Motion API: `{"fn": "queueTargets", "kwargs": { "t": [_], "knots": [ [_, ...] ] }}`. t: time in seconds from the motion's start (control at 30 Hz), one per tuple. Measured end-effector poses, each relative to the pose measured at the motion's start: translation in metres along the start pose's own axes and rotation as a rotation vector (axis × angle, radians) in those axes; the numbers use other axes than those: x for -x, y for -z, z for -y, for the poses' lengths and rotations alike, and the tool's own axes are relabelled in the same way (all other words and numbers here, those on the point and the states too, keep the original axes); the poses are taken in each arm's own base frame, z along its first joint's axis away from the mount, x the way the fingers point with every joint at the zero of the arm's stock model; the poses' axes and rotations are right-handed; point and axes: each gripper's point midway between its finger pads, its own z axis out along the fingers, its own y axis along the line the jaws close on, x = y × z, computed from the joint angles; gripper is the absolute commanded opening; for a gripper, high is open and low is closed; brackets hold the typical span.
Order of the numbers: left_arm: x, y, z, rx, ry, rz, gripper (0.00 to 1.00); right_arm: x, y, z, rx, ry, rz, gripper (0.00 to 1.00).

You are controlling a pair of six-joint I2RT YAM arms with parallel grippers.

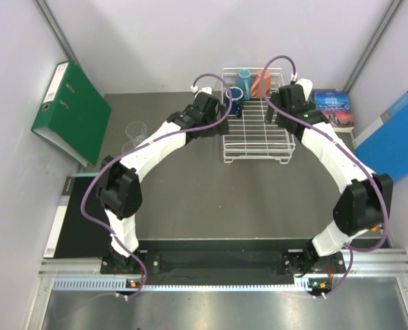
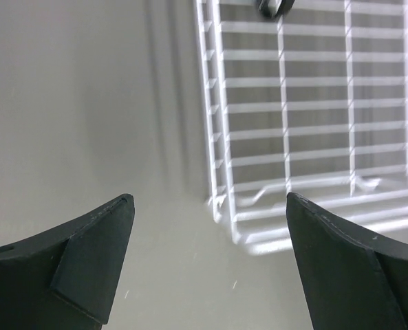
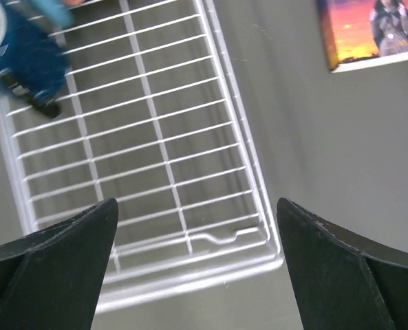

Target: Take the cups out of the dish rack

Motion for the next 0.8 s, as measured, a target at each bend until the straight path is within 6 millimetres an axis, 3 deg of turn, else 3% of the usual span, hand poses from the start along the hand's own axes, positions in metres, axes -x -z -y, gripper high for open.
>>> {"fn": "queueTargets", "kwargs": {
  "t": [0.17, 0.37, 0.57, 0.67, 0.7, 0.8],
  "knots": [
    [0.02, -0.024, 0.007, 0.02, 0.01, 0.058, 0.97, -0.007, -0.043, 0.021, -0.101, -0.033, -0.061, 0.95],
    [0.007, -0.063, -0.005, 0.073, 0.012, 0.027, 0.96, -0.018, -0.09, 0.045, -0.185, -0.062, -0.139, 0.94],
    [-0.007, -0.085, -0.011, 0.085, 0.009, -0.009, 0.95, -0.033, -0.109, 0.054, -0.193, -0.073, -0.192, 0.89],
    [-0.007, -0.086, -0.009, 0.076, 0.01, -0.009, 0.91, -0.039, -0.114, 0.051, -0.18, -0.071, -0.212, 0.76],
    [-0.007, -0.086, -0.008, 0.071, 0.011, -0.007, 0.84, -0.042, -0.115, 0.049, -0.173, -0.071, -0.22, 0.67],
    [-0.006, -0.087, -0.005, 0.056, 0.014, -0.005, 0.72, -0.051, -0.12, 0.044, -0.152, -0.073, -0.249, 0.55]
  ]
}}
